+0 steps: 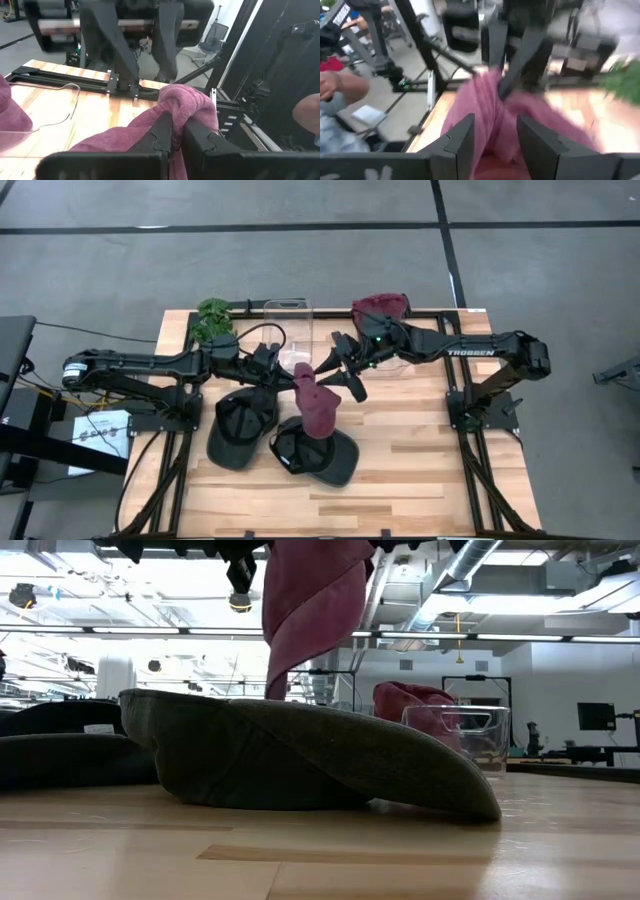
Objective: Pick & Place hat
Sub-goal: Put the red cap into the right transparent bin
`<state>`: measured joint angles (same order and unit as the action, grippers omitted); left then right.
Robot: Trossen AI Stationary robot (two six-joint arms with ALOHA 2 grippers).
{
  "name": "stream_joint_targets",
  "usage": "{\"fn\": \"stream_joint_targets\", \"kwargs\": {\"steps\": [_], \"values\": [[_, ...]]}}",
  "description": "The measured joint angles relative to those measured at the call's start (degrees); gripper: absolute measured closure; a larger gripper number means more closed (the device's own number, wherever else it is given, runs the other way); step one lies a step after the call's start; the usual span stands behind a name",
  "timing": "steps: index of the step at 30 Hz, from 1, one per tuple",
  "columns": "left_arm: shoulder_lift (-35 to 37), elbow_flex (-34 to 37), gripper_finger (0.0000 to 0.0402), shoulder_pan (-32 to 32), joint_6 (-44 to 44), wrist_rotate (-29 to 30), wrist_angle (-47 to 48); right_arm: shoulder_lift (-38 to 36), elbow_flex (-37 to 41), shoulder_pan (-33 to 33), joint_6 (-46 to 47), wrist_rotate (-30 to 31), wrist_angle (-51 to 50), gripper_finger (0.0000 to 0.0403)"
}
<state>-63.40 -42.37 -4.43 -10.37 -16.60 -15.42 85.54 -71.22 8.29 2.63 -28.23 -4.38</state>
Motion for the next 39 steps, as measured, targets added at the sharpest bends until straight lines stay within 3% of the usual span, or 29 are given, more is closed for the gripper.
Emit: {"fn": "stream_joint_targets", "kwargs": {"steps": [22,31,36,39], "values": [[0.00,0.00,0.0381,-0.11,1.09,0.03,-0.02,1.09,0.04,-4.57,1.84,-1.75,4.00,0.0271],[0.00,0.00,0.0381,-0.13,1.09,0.09,0.12,2.97,0.15,-3.69,1.41,2.53,3.93,0.0275],[0.04,-0.02,0.0381,-0.15,1.09,0.07,0.13,3.41,0.02,-3.78,-0.06,2.51,4.26,0.0297],[0.02,-0.02,0.0381,-0.15,1.09,0.09,-0.04,3.66,0.02,-4.03,-0.13,2.69,4.22,0.0338]]}}
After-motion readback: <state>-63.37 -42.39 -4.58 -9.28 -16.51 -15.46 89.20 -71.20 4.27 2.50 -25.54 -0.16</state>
